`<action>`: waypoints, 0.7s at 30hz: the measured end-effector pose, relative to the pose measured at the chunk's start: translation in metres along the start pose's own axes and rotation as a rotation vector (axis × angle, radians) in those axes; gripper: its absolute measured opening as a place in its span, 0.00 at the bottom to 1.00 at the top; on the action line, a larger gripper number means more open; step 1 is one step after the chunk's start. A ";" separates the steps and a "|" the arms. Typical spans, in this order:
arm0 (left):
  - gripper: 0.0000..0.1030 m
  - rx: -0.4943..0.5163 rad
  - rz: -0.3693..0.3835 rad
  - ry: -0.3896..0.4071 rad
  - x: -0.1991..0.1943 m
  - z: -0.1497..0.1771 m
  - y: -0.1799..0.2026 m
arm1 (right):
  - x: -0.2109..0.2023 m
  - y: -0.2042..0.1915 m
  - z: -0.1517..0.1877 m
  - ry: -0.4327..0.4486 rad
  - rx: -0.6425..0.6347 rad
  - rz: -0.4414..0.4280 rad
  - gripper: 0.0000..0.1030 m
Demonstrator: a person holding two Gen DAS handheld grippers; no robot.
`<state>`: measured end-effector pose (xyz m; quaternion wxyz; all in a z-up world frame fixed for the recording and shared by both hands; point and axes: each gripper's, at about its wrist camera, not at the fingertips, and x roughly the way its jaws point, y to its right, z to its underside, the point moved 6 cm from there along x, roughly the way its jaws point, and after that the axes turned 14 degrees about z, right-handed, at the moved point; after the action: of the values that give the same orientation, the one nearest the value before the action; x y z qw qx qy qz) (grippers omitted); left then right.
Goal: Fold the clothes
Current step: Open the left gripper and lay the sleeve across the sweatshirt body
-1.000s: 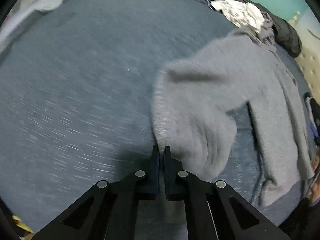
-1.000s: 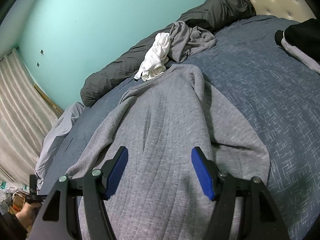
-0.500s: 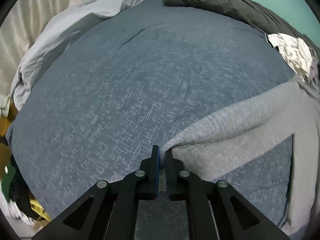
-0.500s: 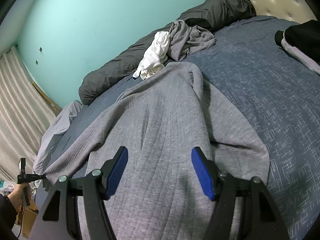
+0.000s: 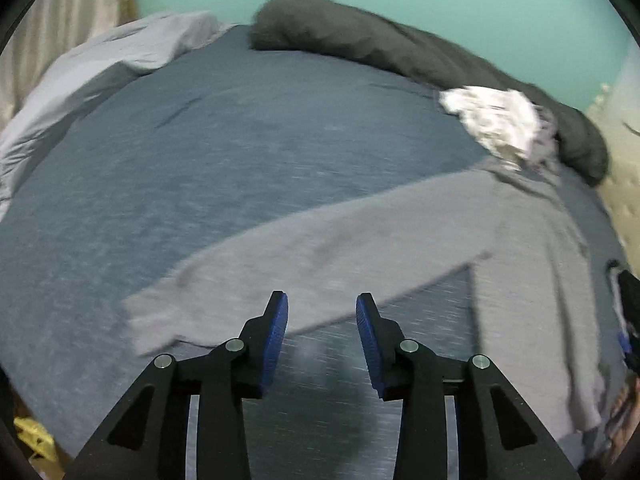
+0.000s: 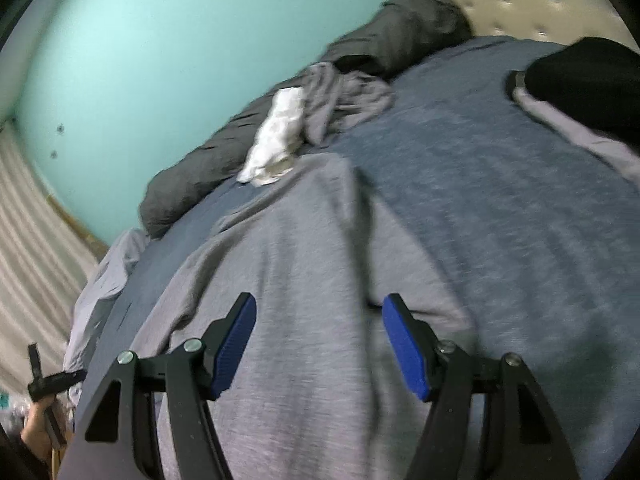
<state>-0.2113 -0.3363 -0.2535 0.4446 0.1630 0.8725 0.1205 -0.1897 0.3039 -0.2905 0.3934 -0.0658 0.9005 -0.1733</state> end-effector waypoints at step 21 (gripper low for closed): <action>0.42 -0.011 0.281 -0.025 0.087 0.101 0.128 | 0.010 0.043 0.077 -0.456 -0.151 0.073 0.31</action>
<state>-0.1542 -0.1777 -0.3305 0.4351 0.2828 0.8347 0.1842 -0.1392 0.3214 -0.3616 0.5863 -0.0998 0.8007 -0.0716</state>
